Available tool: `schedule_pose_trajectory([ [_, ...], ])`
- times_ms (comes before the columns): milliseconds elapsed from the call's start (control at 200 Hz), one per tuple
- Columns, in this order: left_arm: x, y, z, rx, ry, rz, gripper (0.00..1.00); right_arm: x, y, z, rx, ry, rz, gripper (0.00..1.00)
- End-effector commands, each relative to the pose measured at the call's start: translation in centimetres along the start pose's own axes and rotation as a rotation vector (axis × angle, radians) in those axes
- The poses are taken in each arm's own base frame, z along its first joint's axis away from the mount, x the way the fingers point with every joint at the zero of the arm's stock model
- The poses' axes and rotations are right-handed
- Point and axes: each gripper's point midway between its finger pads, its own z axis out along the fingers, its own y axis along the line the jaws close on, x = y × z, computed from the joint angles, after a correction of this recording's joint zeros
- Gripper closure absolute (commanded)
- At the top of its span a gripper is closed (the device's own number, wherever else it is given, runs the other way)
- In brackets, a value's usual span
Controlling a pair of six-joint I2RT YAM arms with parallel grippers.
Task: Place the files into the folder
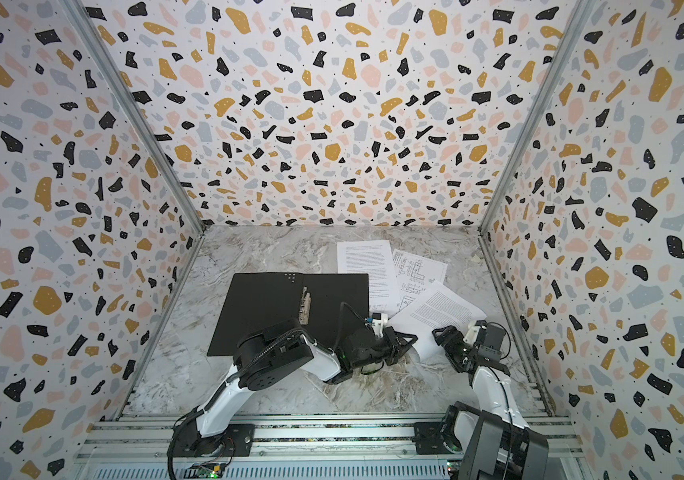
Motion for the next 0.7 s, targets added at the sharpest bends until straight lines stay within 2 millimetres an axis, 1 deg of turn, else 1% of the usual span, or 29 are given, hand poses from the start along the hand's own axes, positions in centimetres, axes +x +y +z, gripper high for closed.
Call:
schedule_pose_trajectory([
  [0, 0.1, -4.5, -0.6, 0.109, -0.007, 0.044, 0.94, -1.0, 1.0, -0.9, -0.005, -0.029, -0.008, 0.18],
  [125, -0.5, -5.2, -1.0, 0.113, -0.027, 0.059, 0.95, -1.5, 2.0, -1.6, -0.028, -0.044, -0.014, 0.16],
  [195, -1.1, -6.2, -1.3, 0.123, -0.042, 0.076, 0.95, -1.8, 2.5, -2.0, -0.04, -0.051, -0.021, 0.15],
  [275, -2.3, -7.5, -1.7, 0.134, -0.063, 0.094, 0.95, -2.1, 3.3, -2.3, -0.066, -0.053, -0.022, 0.15],
  [360, -3.9, -9.1, -2.4, 0.143, -0.091, 0.122, 0.94, -2.2, 4.3, -2.6, -0.105, -0.05, -0.019, 0.14],
  [420, -5.4, -10.2, -2.9, 0.14, -0.116, 0.155, 0.94, -2.4, 5.1, -2.9, -0.135, -0.051, -0.019, 0.14],
  [481, -6.9, -11.3, -3.5, 0.129, -0.139, 0.193, 0.94, -2.7, 6.1, -3.4, -0.166, -0.056, -0.025, 0.11],
  [536, -8.6, -12.5, -4.1, 0.124, -0.167, 0.23, 0.94, -2.9, 6.9, -3.8, -0.194, -0.06, -0.032, 0.09],
  [611, -11.3, -13.6, -5.4, 0.107, -0.212, 0.268, 0.94, -3.1, 8.1, -4.2, -0.233, -0.061, -0.047, 0.08],
  [696, -14.6, -14.6, -7.3, 0.093, -0.278, 0.297, 0.94, -3.0, 9.4, -4.4, -0.27, -0.05, -0.067, 0.08],
])
